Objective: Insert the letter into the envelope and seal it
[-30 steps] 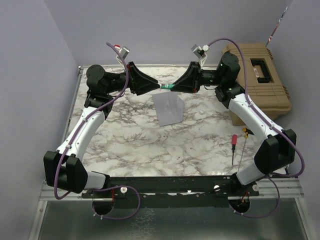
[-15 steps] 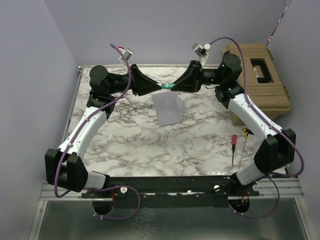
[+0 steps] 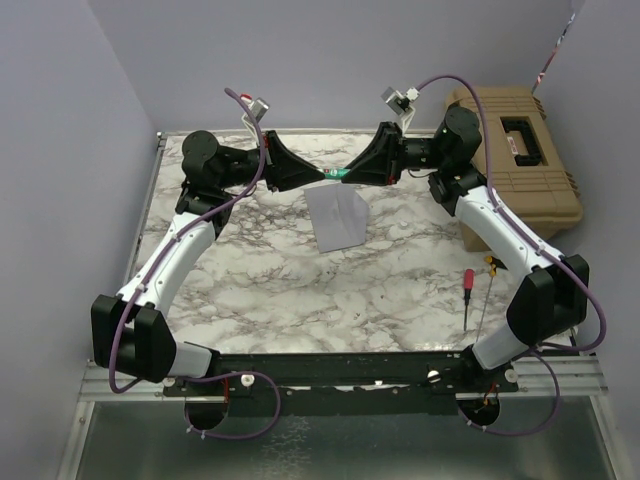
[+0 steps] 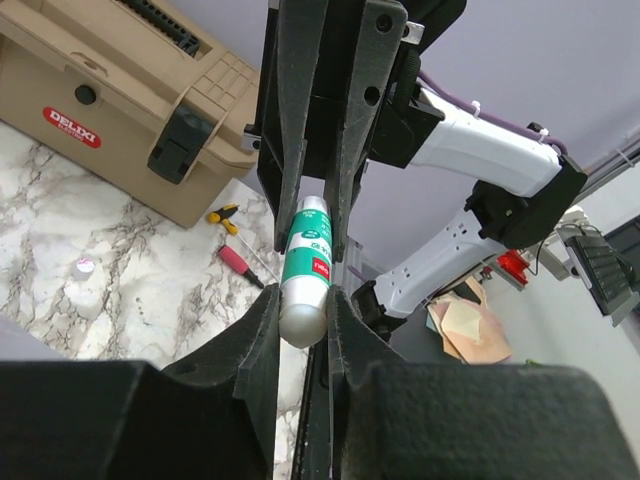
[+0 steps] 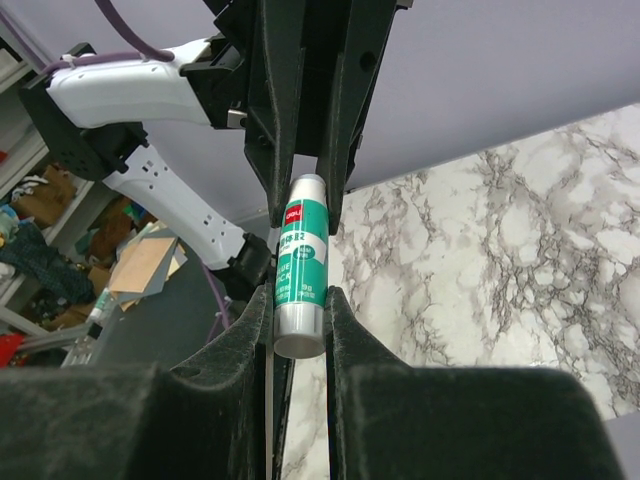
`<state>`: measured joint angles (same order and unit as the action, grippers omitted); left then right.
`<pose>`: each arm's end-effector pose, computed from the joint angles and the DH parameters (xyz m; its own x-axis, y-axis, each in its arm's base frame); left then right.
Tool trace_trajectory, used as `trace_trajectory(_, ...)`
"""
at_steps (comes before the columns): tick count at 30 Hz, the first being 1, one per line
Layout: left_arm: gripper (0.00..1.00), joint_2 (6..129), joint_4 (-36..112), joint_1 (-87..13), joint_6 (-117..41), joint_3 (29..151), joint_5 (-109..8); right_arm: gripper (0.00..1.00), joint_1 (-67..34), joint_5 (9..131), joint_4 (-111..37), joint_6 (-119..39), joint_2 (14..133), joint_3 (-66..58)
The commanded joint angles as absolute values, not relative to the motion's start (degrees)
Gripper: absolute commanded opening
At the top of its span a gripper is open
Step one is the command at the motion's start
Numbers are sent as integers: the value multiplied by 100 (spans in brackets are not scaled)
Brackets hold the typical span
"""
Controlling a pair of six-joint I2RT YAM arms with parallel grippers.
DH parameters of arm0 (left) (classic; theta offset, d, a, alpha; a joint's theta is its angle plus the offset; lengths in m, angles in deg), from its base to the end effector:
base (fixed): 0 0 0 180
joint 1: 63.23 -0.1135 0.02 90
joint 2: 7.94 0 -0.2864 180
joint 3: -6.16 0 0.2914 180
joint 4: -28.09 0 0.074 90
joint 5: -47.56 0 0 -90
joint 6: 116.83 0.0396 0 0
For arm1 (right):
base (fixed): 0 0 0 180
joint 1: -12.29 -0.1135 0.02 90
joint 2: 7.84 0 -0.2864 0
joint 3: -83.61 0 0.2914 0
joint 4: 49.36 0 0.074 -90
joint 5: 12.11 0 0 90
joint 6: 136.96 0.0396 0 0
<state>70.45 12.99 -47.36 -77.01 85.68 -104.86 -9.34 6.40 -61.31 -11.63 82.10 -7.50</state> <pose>0.3197 -0.1274 0.4256 -0.5538 -0.2122 -0.8051 0.8118 0.0775 -0.5788 0.3537 0.1806 0.4255 -0.3920 0.0421 -0.9190 -0.9179 -0.0853 0.3876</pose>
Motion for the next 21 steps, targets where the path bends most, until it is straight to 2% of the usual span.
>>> trace_trajectory(1,0,7028,1202,-4709,-7537,8577,-10324,13,-915,815,-6376,-874,8197,-681)
trace_trajectory(5,0,6838,1198,-4713,-7472,8369,-9585,52,-916,1876,-7637,591,8095,-108)
trace_trajectory(7,0,6697,1131,-4704,-7512,8204,-9105,61,-915,2285,-8505,1715,8148,223)
trace_trajectory(10,0,6557,874,-4706,-7643,7996,-8672,67,-915,2670,-9799,3118,8335,572)
trace_trajectory(13,0,6479,673,-4694,-7736,7827,-8327,71,-916,2795,-9998,3776,8428,547)
trace_trajectory(19,0,6459,140,-4561,-7708,7652,-8035,72,-919,2963,-8281,3696,8393,232)
trace_trajectory(21,0,6540,78,-4526,-7676,7699,-8047,72,-925,2969,-8248,3834,8428,222)
